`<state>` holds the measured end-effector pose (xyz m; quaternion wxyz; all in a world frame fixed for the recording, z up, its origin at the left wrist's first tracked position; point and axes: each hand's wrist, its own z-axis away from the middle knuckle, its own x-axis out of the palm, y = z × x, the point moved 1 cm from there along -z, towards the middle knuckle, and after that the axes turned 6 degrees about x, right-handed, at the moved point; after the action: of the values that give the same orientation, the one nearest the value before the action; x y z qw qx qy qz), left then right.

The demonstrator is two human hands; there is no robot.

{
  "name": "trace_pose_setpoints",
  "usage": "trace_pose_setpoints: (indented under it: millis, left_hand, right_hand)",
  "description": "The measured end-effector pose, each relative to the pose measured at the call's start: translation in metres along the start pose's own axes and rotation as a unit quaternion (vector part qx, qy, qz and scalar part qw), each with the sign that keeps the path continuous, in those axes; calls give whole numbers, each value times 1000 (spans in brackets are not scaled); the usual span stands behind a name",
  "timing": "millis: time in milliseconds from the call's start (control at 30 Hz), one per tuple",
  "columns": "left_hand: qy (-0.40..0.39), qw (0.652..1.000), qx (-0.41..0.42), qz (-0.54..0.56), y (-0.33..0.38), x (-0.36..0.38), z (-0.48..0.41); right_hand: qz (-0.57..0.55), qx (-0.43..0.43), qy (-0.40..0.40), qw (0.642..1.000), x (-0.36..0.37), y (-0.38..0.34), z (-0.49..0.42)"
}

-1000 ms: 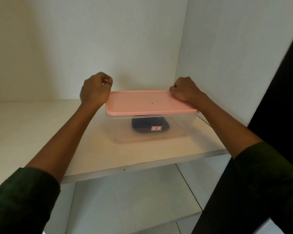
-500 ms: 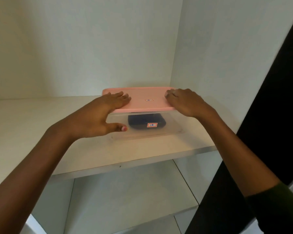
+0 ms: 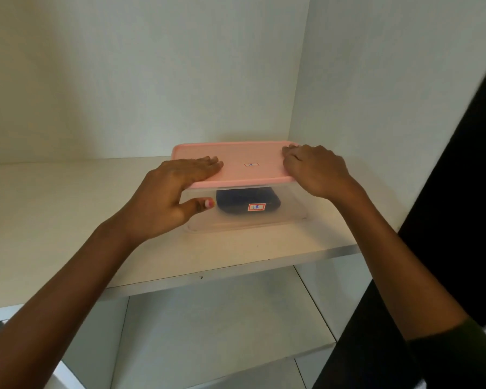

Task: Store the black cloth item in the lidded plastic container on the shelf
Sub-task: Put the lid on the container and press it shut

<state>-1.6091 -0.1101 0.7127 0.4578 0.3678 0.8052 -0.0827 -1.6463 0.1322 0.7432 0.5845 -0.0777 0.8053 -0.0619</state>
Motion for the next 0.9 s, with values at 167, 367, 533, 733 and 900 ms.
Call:
trace_pose_setpoints:
  millis: [167, 367, 533, 733, 900]
  left_hand:
    - [-10, 1000, -7, 9, 8, -9, 1]
    - [129, 989, -4, -79, 24, -3, 20]
    - [181, 979, -81, -47, 14, 0, 17]
    - [244, 951, -186, -38, -4, 6, 4]
    - [212, 967, -132, -41, -9, 9, -15]
  right_hand:
    - [-77, -18, -70, 994, -30, 3, -13]
    - [-119, -35, -65, 990, -44, 0, -54]
    - [-27, -24, -175, 984, -26, 0, -70]
    - [16, 12, -160, 987, -34, 15, -66]
    - [60, 71, -158, 983, -49, 27, -53]
